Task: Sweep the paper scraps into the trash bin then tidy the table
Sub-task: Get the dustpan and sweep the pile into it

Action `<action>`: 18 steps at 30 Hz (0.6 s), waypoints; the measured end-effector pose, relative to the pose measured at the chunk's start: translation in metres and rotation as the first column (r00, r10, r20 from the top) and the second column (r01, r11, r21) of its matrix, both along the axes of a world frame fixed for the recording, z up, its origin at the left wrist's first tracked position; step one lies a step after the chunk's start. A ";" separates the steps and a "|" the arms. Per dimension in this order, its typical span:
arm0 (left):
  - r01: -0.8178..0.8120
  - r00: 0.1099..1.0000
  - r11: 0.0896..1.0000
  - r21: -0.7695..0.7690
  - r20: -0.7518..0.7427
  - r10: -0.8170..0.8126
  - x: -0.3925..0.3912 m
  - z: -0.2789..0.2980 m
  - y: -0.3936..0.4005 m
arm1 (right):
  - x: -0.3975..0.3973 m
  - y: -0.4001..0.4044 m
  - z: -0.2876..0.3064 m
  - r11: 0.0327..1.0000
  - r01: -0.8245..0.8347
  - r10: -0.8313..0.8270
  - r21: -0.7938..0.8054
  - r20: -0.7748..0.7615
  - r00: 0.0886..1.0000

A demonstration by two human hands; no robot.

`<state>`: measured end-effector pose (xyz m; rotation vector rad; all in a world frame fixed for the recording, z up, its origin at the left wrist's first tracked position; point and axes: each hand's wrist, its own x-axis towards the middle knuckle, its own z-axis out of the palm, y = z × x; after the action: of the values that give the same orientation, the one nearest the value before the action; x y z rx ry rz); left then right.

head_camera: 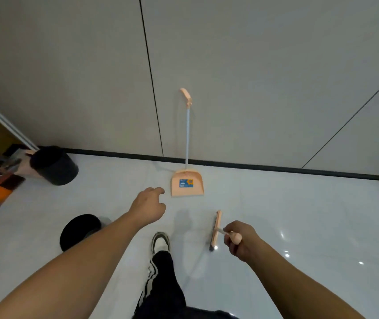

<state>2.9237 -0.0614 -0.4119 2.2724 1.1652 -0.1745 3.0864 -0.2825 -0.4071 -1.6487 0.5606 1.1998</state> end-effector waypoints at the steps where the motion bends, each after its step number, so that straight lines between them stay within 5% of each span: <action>1: 0.018 1.000 1.000 0.001 0.014 -0.018 0.020 -0.002 0.020 | 0.013 0.016 0.000 1.000 0.020 -0.020 -0.004 -0.003 1.000; 12: 0.212 0.977 0.976 0.043 0.004 -0.212 0.182 0.007 0.213 | 0.129 0.161 -0.007 0.973 0.214 -0.219 -0.088 -0.049 0.975; 18: 0.240 0.971 0.966 0.094 -0.017 -0.239 0.259 0.012 0.277 | 0.185 0.212 -0.025 0.996 0.046 -0.057 -0.072 -0.166 0.985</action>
<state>3.1826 0.2157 -0.4002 2.4960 0.9156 -0.2222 3.2714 -0.0710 -0.4320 -1.5885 0.7519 1.3013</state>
